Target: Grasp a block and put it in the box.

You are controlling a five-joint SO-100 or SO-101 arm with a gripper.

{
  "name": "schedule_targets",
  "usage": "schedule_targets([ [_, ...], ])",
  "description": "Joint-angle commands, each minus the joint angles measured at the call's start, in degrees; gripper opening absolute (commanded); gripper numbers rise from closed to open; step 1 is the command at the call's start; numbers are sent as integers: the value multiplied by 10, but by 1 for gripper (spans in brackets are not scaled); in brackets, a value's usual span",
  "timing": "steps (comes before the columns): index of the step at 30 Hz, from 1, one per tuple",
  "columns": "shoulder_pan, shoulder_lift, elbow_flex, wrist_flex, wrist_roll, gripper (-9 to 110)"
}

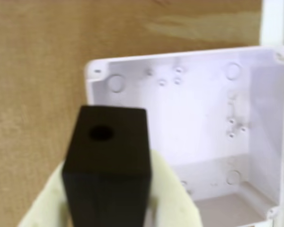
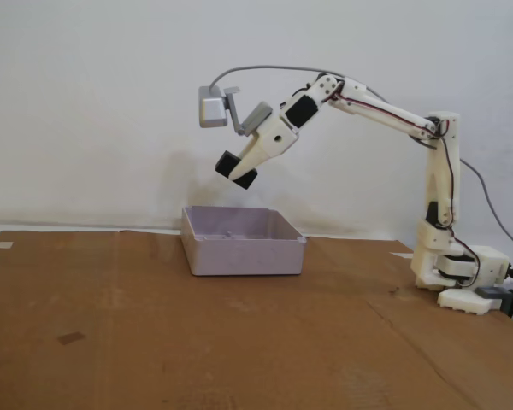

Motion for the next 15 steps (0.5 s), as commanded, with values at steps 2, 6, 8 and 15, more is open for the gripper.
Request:
schedule_targets([
  [2, 42, 102, -20, -4, 2, 0],
  [6, 63, 102, 16, -12, 3, 0],
  [8, 74, 100, 32, -12, 3, 0],
  [15, 98, 92, 79, -13, 3, 0],
])
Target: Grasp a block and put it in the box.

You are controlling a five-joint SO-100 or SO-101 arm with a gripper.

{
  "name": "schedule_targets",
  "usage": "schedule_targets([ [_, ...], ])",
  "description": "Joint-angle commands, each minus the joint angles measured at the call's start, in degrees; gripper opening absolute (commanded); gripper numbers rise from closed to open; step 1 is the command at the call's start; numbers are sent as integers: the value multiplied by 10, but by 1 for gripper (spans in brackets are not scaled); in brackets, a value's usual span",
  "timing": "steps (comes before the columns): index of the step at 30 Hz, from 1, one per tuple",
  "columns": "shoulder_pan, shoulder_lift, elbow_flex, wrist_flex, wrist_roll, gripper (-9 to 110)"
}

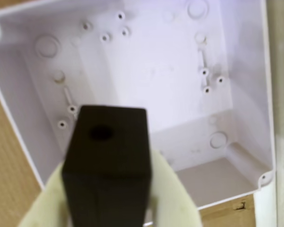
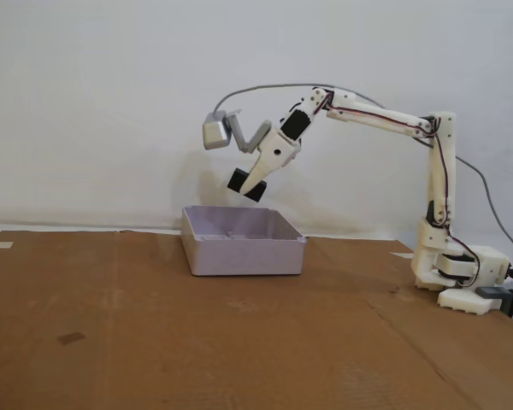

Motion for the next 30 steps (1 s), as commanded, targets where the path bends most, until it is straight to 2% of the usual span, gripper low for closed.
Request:
schedule_targets([
  [1, 15, 87, -2, -14, -1, 0],
  [15, 16, 64, 178, -252, 40, 0],
  [30, 47, 21, 172, -265, 41, 0],
])
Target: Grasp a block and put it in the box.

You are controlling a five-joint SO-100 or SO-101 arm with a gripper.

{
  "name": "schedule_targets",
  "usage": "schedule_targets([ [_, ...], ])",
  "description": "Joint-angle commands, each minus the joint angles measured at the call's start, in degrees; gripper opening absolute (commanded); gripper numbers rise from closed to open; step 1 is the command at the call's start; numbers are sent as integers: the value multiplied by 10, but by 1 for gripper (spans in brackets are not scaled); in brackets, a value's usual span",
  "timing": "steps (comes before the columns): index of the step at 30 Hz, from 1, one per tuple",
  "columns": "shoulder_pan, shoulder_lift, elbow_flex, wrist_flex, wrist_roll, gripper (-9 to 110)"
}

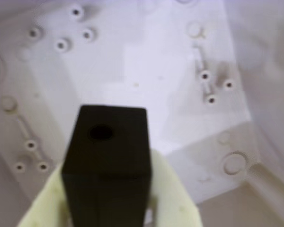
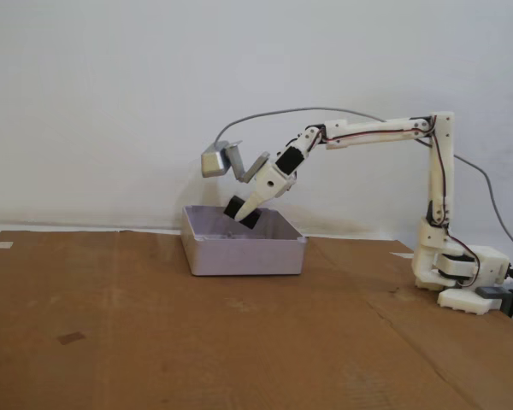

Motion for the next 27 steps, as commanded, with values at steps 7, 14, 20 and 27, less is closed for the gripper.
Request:
schedule_targets([
  [7, 14, -7, -27, -31, 2, 0],
  [14, 14, -35, -44, -31, 3, 0],
  [20, 14, -76, -91, -31, 2, 0],
  [27, 14, -91, -108, -31, 1, 0],
])
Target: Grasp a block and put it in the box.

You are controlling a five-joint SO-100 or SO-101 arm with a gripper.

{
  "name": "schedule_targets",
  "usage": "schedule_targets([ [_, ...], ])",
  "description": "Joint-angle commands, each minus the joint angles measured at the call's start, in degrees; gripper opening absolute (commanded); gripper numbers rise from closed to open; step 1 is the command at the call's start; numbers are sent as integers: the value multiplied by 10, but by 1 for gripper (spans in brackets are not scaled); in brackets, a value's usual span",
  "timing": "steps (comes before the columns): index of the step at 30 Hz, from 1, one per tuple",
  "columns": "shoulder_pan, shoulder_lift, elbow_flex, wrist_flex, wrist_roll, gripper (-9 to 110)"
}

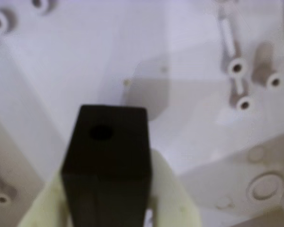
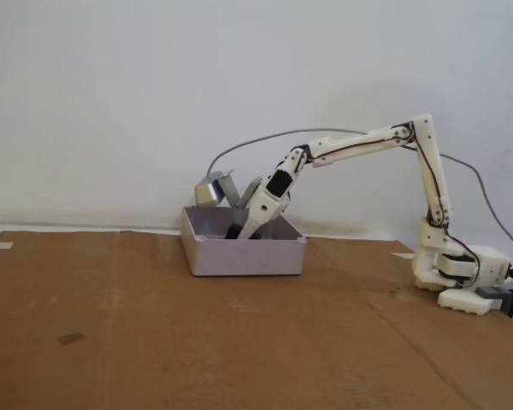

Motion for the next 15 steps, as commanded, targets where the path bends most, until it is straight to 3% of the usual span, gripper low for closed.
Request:
schedule_targets([
  [1, 5, 27, -70, -29, 1, 0],
  [15, 0, 26, -62, -22, -2, 0],
])
